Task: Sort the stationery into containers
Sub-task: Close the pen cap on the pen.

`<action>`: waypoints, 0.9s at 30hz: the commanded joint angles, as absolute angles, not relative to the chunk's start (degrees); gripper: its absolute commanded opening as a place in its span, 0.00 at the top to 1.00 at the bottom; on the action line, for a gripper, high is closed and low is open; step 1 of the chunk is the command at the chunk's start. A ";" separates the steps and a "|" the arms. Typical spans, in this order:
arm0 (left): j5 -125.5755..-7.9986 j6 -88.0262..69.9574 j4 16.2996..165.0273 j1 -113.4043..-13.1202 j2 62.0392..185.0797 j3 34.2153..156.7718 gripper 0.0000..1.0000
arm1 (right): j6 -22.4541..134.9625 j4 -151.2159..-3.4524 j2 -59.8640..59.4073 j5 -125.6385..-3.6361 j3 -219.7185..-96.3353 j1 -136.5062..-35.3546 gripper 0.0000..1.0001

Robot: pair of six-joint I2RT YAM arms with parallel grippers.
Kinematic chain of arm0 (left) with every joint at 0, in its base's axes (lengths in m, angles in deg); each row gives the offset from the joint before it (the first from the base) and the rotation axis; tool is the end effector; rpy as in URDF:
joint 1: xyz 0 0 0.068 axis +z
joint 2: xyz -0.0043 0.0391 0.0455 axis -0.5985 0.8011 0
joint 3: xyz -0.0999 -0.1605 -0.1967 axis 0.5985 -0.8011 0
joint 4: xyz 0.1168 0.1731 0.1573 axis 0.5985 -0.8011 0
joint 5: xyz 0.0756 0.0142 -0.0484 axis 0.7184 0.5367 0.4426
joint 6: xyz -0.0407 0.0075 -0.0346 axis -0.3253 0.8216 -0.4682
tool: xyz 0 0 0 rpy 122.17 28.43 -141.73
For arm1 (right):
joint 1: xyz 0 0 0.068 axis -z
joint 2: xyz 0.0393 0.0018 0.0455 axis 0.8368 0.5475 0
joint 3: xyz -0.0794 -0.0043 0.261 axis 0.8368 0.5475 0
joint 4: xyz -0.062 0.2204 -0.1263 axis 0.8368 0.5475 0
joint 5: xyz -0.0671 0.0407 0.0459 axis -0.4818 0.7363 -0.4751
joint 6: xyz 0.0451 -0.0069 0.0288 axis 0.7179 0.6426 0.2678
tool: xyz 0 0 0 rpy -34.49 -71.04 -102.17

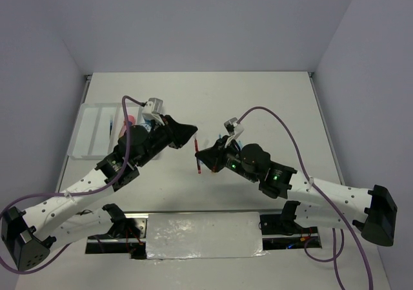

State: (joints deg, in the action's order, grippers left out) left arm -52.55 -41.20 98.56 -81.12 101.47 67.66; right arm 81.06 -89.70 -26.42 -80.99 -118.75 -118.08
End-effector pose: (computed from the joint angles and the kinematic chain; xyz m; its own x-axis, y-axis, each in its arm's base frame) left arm 0.1620 -0.1532 0.3481 -0.4201 -0.5510 -0.7211 0.4574 0.5577 -0.6926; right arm 0.1144 0.1974 0.2956 -0.4647 0.2303 -0.8550 -0.6469 0.5710 0.5054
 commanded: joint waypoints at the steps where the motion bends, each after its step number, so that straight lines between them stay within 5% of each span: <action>1: -53.78 -41.05 103.15 -81.32 100.54 67.45 0.98 | 79.94 -90.50 -25.85 -82.82 -122.56 -118.59 1.00; 23: -55.89 -43.16 104.99 -81.32 98.87 64.63 0.98 | 80.46 -91.89 -24.18 -87.74 -127.30 -117.62 1.00; 27: -56.59 -43.16 106.05 -81.32 97.38 64.19 0.84 | 77.32 -97.96 -24.01 -86.44 -128.53 -117.62 1.00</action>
State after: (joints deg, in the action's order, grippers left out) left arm -53.51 -42.47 103.96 -80.99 99.13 64.82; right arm 79.79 -88.48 -23.84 -84.03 -123.78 -118.01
